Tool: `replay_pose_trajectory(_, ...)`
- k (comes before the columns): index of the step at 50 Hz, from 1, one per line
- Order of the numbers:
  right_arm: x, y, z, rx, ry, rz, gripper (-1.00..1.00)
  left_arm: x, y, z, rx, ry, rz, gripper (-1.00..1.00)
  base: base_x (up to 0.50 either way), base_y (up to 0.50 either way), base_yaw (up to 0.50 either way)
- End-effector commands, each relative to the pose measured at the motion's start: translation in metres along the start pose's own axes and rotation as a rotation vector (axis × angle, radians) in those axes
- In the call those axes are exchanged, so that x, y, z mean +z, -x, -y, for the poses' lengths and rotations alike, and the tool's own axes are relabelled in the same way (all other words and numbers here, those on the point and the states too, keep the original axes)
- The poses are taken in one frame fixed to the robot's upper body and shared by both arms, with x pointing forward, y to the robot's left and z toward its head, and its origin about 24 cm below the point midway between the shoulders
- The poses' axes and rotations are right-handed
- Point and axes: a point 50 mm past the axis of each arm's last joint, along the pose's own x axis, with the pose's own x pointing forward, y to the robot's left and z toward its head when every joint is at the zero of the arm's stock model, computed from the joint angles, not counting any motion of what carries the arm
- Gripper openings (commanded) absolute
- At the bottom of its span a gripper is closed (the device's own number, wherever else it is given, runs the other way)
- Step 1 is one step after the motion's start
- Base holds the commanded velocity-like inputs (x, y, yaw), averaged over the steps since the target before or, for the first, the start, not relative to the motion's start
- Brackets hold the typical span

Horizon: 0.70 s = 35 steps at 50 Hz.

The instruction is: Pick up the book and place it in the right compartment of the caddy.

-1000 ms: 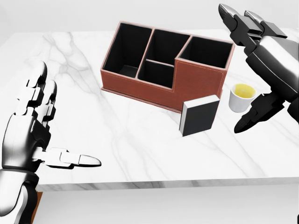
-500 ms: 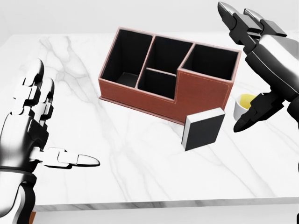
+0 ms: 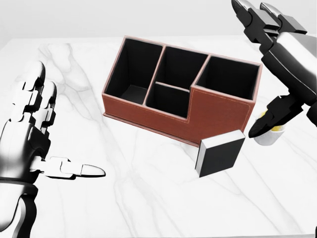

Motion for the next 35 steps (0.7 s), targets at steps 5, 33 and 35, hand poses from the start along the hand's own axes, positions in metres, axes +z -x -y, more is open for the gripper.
replay_pose_trajectory(5,0.0019,0.0008,0.0029,-0.011,0.007,0.007,1.00,-0.0016,-0.0010,-0.0004,0.001,0.000,-0.006,1.00,0.18,0.00,0.00)
replay_pose_trajectory(33,0.0059,0.0029,0.0072,-0.030,0.024,0.021,1.00,-0.0016,-0.0007,0.0001,0.000,0.003,-0.006,1.00,0.18,0.00,0.00)
replay_pose_trajectory(35,0.0064,0.0027,0.0065,-0.028,0.023,0.023,1.00,-0.0005,-0.0003,0.0003,-0.001,0.002,-0.002,1.00,0.18,0.00,0.00)
